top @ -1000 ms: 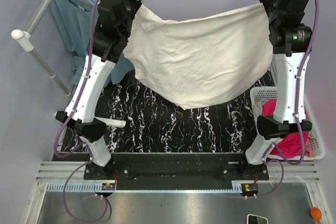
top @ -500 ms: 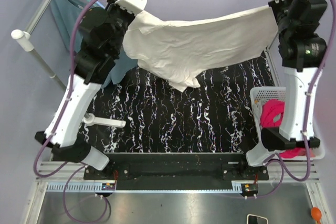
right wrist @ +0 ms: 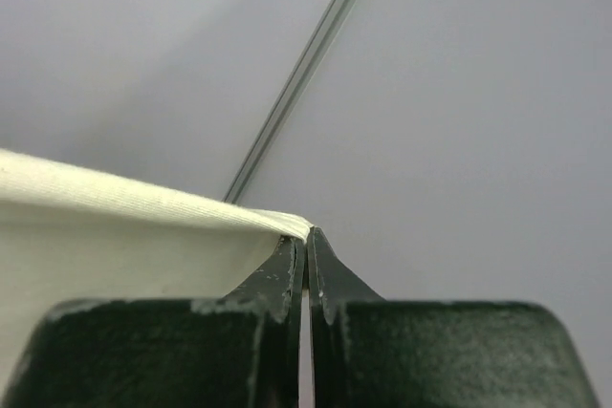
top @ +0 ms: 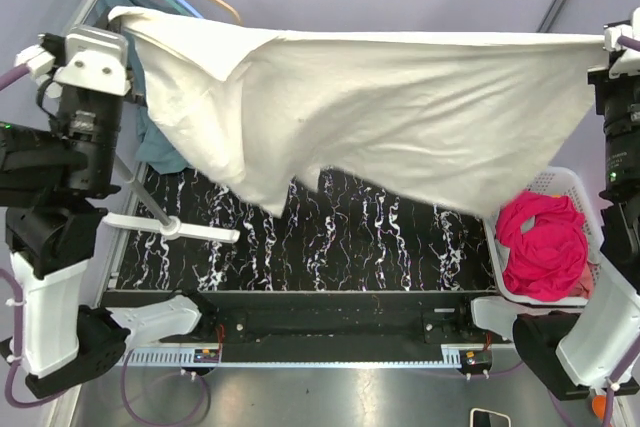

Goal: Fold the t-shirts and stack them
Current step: Flatten the tshirt out

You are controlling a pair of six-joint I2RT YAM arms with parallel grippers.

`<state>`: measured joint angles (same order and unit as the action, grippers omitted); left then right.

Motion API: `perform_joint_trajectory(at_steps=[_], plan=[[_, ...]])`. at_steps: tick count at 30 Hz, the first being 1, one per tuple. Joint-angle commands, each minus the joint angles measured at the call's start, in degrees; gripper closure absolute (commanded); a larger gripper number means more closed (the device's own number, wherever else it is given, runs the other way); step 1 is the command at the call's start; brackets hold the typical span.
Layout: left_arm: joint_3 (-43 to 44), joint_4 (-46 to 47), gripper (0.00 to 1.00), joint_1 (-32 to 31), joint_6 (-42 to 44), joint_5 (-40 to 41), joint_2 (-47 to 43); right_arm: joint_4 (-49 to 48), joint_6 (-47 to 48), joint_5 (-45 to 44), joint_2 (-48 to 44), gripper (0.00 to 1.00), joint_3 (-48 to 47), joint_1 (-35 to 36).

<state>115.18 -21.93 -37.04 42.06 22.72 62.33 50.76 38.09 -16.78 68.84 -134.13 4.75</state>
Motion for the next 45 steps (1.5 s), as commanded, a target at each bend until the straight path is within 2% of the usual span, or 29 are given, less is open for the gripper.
perform_joint_trajectory(at_steps=[1,6,8,12,13,17,20,24,26,28,31,32,34,35,37,38,39,41,43,45], plan=[[-3.72,4.96,1.00,0.47,3.63,2.68,3.41,-1.36,2.08,-3.96,3.23,1.00,3.52,-0.27],[-6.98,15.15,1.00,0.82,8.47,3.82,8.77,-7.33,3.66,-5.02,4.99,1.00,10.26,-0.27],[-6.02,16.31,1.00,3.10,7.69,2.43,12.71,-11.02,4.54,-5.20,6.30,1.00,12.82,-0.36],[0.91,15.87,1.00,9.43,3.47,-0.30,21.50,-18.14,6.30,-5.72,9.73,1.00,17.14,-0.71],[4.93,15.78,1.00,11.53,3.03,-0.57,23.52,-19.90,6.39,-5.64,10.87,1.00,16.62,-1.06],[17.95,13.76,1.00,15.32,2.76,-1.19,36.77,-20.00,4.28,-4.23,20.08,1.00,8.64,-4.40],[25.09,15.59,1.00,16.64,3.72,-1.19,41.98,-18.86,3.40,-3.79,26.40,1.00,-0.50,-6.77],[25.63,20.52,1.00,16.73,6.10,-1.71,42.62,-14.56,4.36,-4.14,35.29,1.00,-19.88,-7.48],[24.23,21.75,1.00,16.73,6.54,-2.06,41.22,-12.54,5.42,-4.23,38.55,1.00,-23.97,-7.48],[21.25,23.06,1.00,16.82,6.63,-2.24,39.55,-12.18,5.42,-4.14,38.65,1.00,-23.65,-7.48],[12.38,25.52,1.00,16.82,5.58,-3.03,34.46,-12.44,3.50,-3.27,35.50,1.00,-16.02,-7.48],[6.61,25.88,1.00,16.73,5.40,-3.29,31.57,-12.53,2.96,-2.83,33.05,1.00,-10.68,-7.48],[0.61,25.80,1.00,16.56,4.35,-4.60,26.83,-13.67,1.21,-2.04,28.40,1.00,-4.34,-7.48],[-5.86,25.71,1.00,16.47,3.99,-5.31,24.97,-14.54,0.59,-1.25,26.54,1.00,3.27,-7.48],[-13.28,25.54,1.00,15.42,3.99,-5.58,20.15,-17.70,-0.38,-0.02,20.41,1.00,12.09,-7.48],[-16.18,24.32,1.00,14.81,3.99,-5.49,18.81,-19.37,-0.55,0.34,18.11,1.00,21.88,-7.48],[-22.30,22.83,1.00,13.84,3.73,-5.67,17.49,-22.52,-0.56,0.51,15.91,1.00,26.59,-7.48],[-27.96,20.20,1.00,12.96,3.20,-6.02,13.89,-24.48,-0.99,0.86,10.28,1.00,38.08,-7.48],[-33.68,17.20,1.00,12.34,1.71,-6.81,11.61,-24.83,-2.13,1.13,5.98,1.00,43.75,-7.48],[-35.71,14.30,1.00,12.17,0.05,-7.86,10.45,-24.75,-2.84,1.48,3.68,1.00,49.91,-7.48]])
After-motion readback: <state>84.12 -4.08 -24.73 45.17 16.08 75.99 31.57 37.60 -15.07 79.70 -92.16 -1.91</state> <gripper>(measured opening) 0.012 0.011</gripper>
